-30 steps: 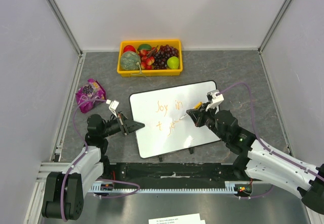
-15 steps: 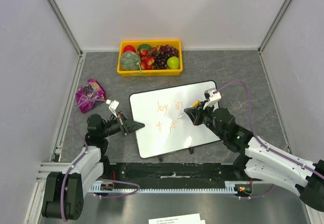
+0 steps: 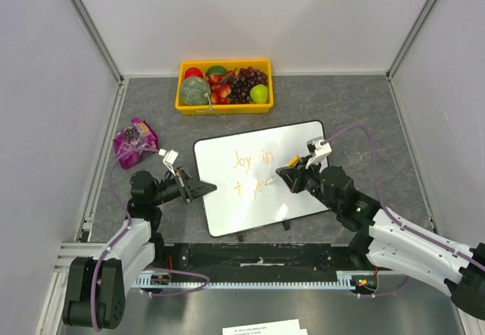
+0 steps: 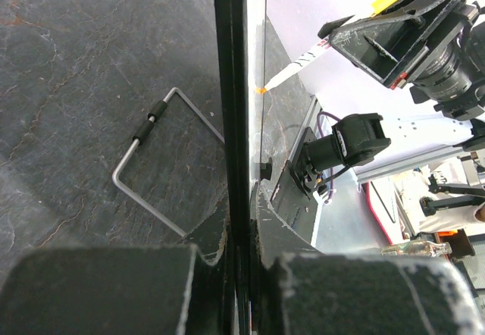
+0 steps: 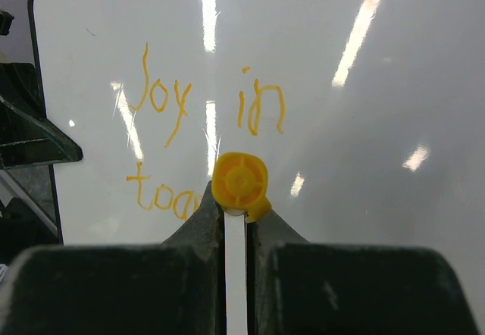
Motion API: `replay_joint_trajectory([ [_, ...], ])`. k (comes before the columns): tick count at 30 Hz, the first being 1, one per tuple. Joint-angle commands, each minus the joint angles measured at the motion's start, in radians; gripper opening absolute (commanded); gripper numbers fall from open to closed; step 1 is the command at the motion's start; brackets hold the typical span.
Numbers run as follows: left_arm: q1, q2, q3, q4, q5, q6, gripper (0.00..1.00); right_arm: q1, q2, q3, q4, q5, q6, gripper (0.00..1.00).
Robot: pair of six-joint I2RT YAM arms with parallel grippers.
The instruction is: Write a sentence on the whiteboard
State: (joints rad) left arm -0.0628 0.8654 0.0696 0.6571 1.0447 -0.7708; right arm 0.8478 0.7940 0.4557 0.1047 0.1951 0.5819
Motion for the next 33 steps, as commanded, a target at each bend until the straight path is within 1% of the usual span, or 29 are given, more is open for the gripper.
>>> replay_joint_trajectory([
  [1,-0.002,0.001,-0.022,0.013,-0.002,0.094,0.02,-0.003,-0.012,-0.045,-0.045,-0.006,0.004,0.0],
  [7,-0.002,0.0,-0.022,0.013,-0.002,0.096,0.02,-0.003,-0.042,-0.081,-0.069,-0.003,0.013,0.0],
  [12,-0.002,0.0,-0.022,0.013,-0.002,0.094,0.02,-0.003,-0.065,-0.074,-0.086,0.029,0.013,0.0],
  [33,0.0,0.003,-0.022,0.015,-0.002,0.094,0.02,-0.003,-0.027,0.132,-0.077,0.145,-0.089,0.0],
])
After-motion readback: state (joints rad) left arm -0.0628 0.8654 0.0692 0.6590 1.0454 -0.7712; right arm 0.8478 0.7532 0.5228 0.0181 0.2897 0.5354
